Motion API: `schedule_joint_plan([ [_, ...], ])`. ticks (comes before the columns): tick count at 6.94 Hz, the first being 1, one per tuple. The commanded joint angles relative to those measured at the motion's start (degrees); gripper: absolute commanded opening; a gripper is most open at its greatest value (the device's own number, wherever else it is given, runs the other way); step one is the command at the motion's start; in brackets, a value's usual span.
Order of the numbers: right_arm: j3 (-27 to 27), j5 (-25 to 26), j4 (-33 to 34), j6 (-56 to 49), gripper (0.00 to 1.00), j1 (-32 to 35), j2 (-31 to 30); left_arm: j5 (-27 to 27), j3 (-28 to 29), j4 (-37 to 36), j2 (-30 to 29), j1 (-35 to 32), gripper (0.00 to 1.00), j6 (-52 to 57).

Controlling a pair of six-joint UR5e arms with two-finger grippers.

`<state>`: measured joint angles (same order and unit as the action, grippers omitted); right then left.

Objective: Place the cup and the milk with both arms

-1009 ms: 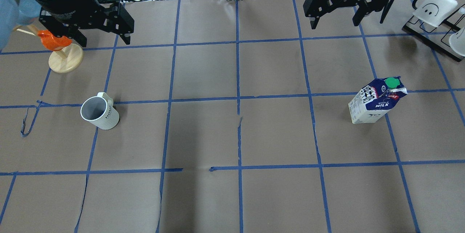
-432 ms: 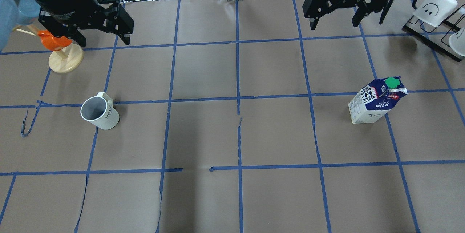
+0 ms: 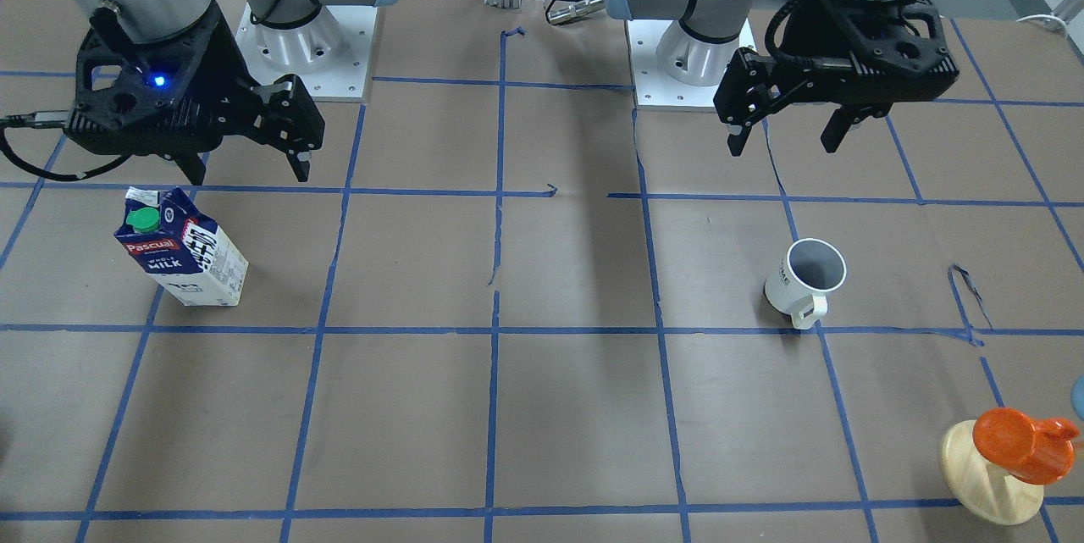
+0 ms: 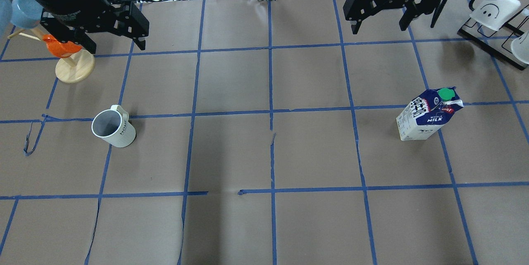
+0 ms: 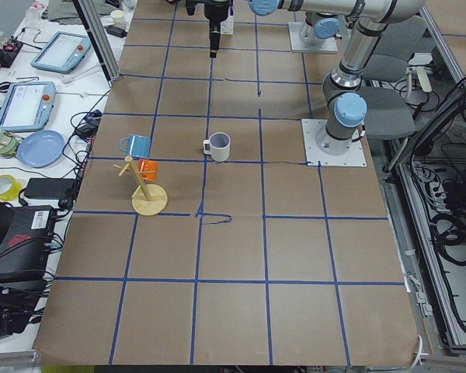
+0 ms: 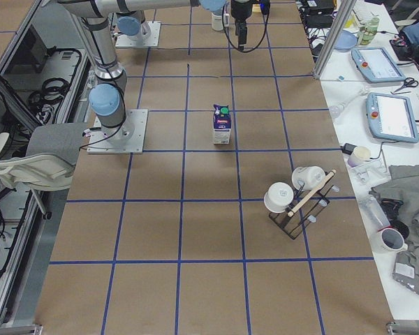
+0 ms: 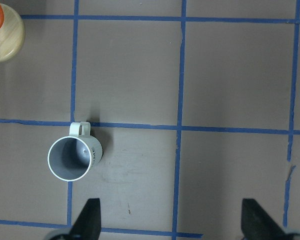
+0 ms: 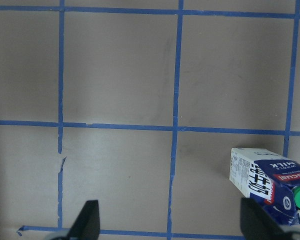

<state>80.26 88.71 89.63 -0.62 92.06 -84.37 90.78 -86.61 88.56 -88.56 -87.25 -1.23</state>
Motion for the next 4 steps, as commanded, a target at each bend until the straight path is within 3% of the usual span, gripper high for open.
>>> schedule_joint_plan([
  [1,0.07,-0.12,0.1,0.0,1.0,-0.3,0.0,-0.87,-0.23,1.09,-0.03,0.94,1.0,0.0],
  [2,-0.02,-0.21,-0.15,0.0,1.0,-0.13,0.0,-0.17,-1.1,1.52,0.14,1.55,1.0,0.17],
  [3,0.07,0.14,-0.24,0.0,1.0,-0.21,0.0,2.62,-5.11,3.18,0.06,5.29,1.0,3.05],
  [4,0.07,0.23,-0.33,0.0,1.0,-0.3,0.0,2.13,-9.07,1.72,-0.2,9.6,1.0,7.95],
])
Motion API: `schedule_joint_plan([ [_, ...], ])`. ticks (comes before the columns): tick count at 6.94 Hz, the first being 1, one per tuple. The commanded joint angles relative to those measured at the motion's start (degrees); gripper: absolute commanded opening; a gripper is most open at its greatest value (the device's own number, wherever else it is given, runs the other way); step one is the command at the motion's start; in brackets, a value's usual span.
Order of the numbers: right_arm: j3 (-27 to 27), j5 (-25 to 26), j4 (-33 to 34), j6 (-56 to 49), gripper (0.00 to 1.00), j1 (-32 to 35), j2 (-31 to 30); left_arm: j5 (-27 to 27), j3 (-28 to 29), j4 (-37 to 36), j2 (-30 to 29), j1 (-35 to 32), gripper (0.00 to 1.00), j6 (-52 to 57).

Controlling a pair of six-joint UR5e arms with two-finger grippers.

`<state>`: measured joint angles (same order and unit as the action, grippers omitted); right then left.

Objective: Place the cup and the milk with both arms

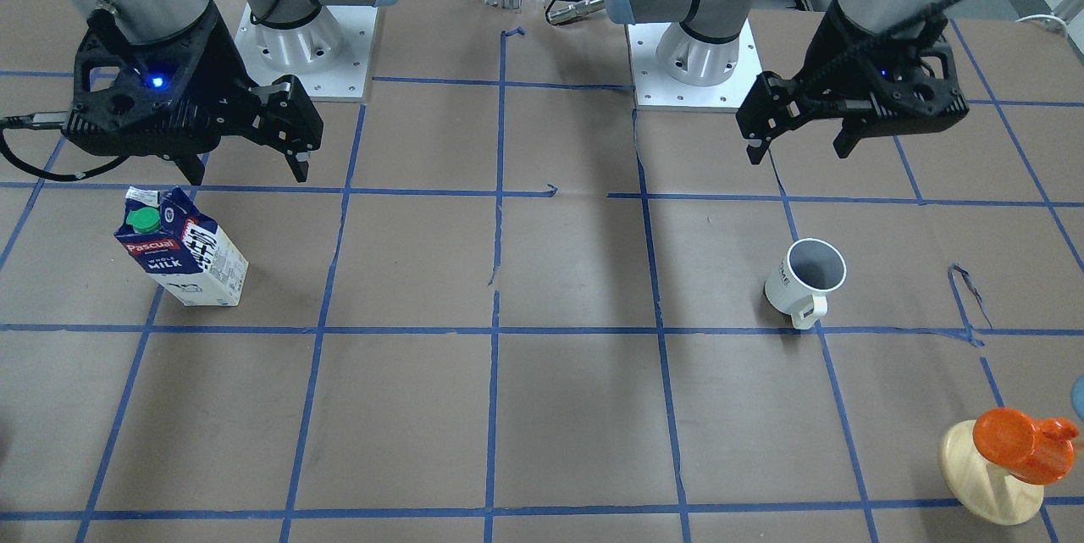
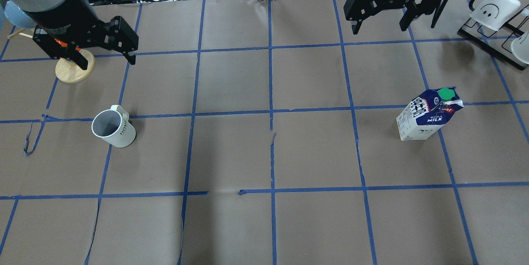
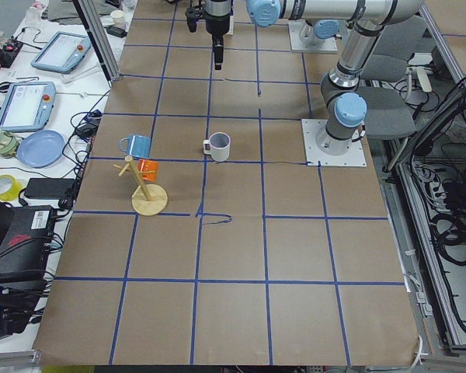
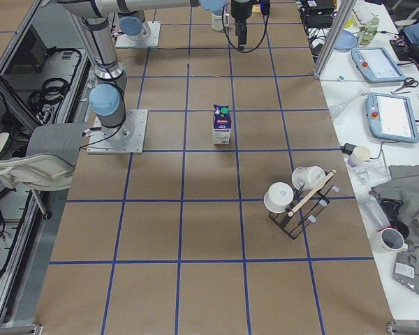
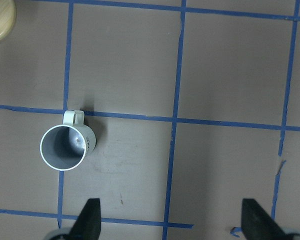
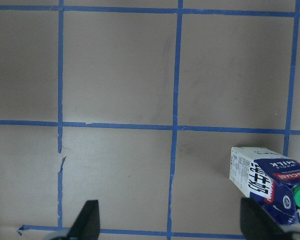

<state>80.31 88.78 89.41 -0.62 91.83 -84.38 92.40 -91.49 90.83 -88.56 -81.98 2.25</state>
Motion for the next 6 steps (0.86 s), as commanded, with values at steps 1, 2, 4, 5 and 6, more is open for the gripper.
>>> schedule_joint_plan([
  [1,0.02,0.07,-0.03,0.0,1.0,0.1,0.0,-2.64,-9.09,-8.22,-2.39,5.94,1.0,7.56],
  [2,0.02,0.16,-0.03,0.0,1.0,0.1,0.0,-2.41,-14.97,-17.61,-5.1,6.83,1.0,11.33],
  [4,0.02,0.07,-0.11,0.0,1.0,0.19,0.0,-2.76,-22.39,-28.65,-9.42,10.17,1.0,12.6],
  [5,0.02,0.16,-0.11,0.0,1.0,0.1,0.0,-2.58,-22.68,-29.3,-10.83,11.05,1.0,14.95],
  [6,0.02,0.16,-0.11,0.0,1.0,0.19,0.0,-3.02,-22.85,-29.31,-11.72,11.23,0.99,14.97],
])
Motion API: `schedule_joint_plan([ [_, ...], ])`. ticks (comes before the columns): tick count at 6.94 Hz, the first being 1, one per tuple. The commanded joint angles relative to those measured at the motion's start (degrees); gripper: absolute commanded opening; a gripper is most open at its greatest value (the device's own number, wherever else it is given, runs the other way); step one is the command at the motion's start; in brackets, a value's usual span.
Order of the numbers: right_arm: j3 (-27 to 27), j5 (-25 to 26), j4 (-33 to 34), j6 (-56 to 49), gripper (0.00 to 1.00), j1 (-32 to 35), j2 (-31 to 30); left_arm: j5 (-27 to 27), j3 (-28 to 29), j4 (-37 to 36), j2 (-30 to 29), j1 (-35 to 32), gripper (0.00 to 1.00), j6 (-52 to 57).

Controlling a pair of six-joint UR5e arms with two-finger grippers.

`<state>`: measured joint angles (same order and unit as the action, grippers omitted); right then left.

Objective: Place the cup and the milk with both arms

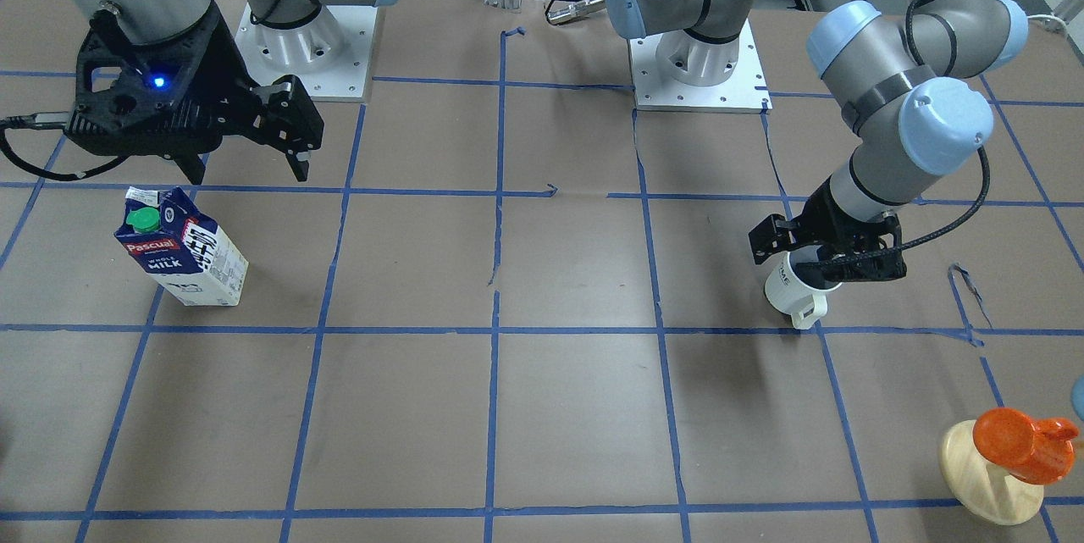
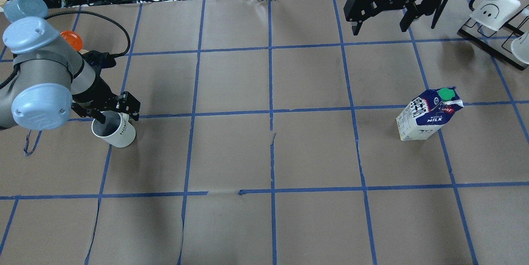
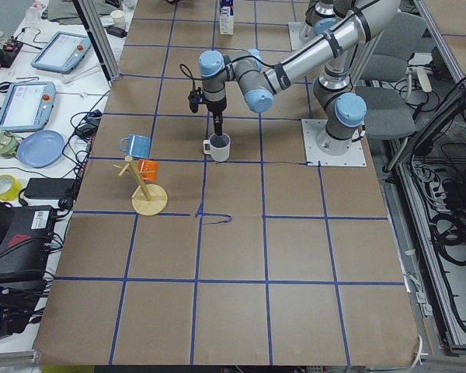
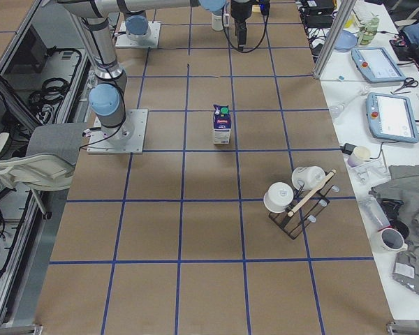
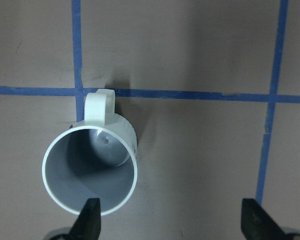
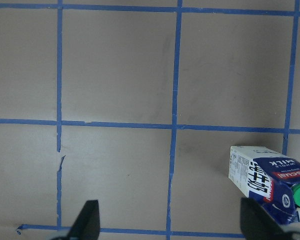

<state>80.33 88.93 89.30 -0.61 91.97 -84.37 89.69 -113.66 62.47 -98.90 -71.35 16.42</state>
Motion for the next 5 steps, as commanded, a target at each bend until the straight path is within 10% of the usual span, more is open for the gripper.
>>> schedule_joint_plan([
  [1,0.0,-0.07,0.0,0.0,1.0,0.05,0.0,-0.3,-0.86,-1.03,-2.43,0.6,0.88,0.9],
  [2,0.0,-0.07,0.0,-0.09,1.0,0.05,0.0,-0.56,-1.91,-0.86,-3.31,0.6,0.38,1.33],
  [5,0.0,-0.24,0.0,-0.09,1.0,0.05,0.08,-0.48,-2.01,-3.21,-3.5,0.68,0.15,1.86],
])
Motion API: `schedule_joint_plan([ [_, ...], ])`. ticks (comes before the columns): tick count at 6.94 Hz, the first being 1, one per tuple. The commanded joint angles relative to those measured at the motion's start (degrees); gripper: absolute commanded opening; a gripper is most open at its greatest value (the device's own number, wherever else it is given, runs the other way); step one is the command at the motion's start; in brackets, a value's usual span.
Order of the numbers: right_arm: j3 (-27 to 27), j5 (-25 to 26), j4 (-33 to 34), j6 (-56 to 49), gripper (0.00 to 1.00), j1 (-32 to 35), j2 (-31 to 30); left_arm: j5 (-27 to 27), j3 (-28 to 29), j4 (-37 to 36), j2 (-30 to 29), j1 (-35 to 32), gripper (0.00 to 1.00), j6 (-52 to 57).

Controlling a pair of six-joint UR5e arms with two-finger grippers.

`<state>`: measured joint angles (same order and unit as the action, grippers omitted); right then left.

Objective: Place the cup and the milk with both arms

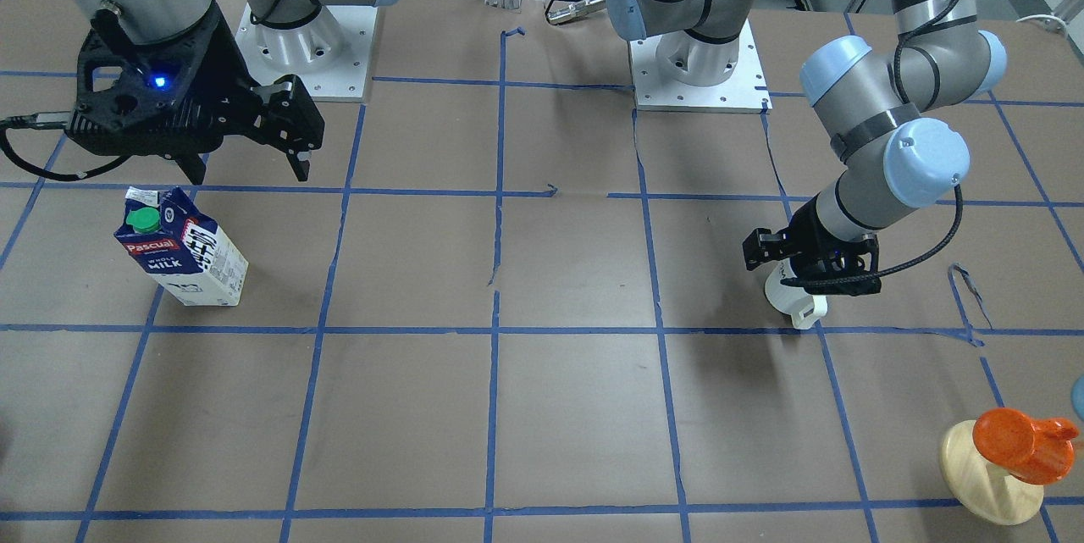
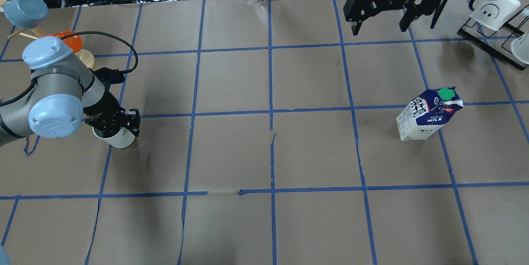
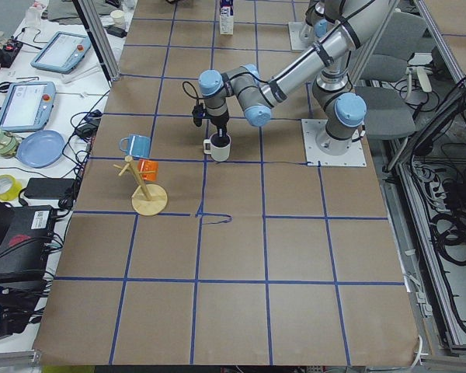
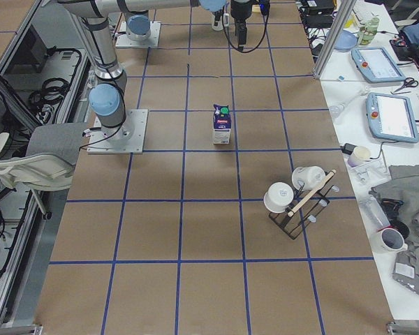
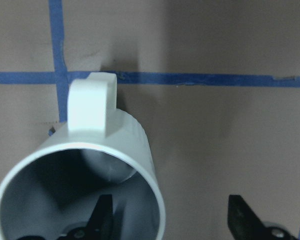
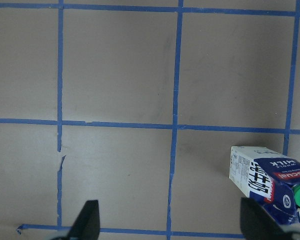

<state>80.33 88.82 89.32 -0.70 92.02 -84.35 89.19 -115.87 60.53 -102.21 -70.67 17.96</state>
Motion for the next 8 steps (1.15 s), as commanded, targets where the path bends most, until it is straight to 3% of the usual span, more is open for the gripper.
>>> schedule_joint_plan([
  [1,0.0,-0.22,0.07,0.08,1.0,0.0,0.07,-0.07,1.68,-2.07,-0.36,-0.26,0.15,1.62],
  [3,0.0,0.04,-0.02,0.08,1.0,0.0,0.07,-0.5,4.07,-1.02,-0.27,-4.62,0.14,-0.63],
  [8,0.0,0.13,-0.2,0.17,1.0,-0.09,-0.02,-2.09,11.89,-1.81,-1.59,-35.09,0.16,-38.2],
])
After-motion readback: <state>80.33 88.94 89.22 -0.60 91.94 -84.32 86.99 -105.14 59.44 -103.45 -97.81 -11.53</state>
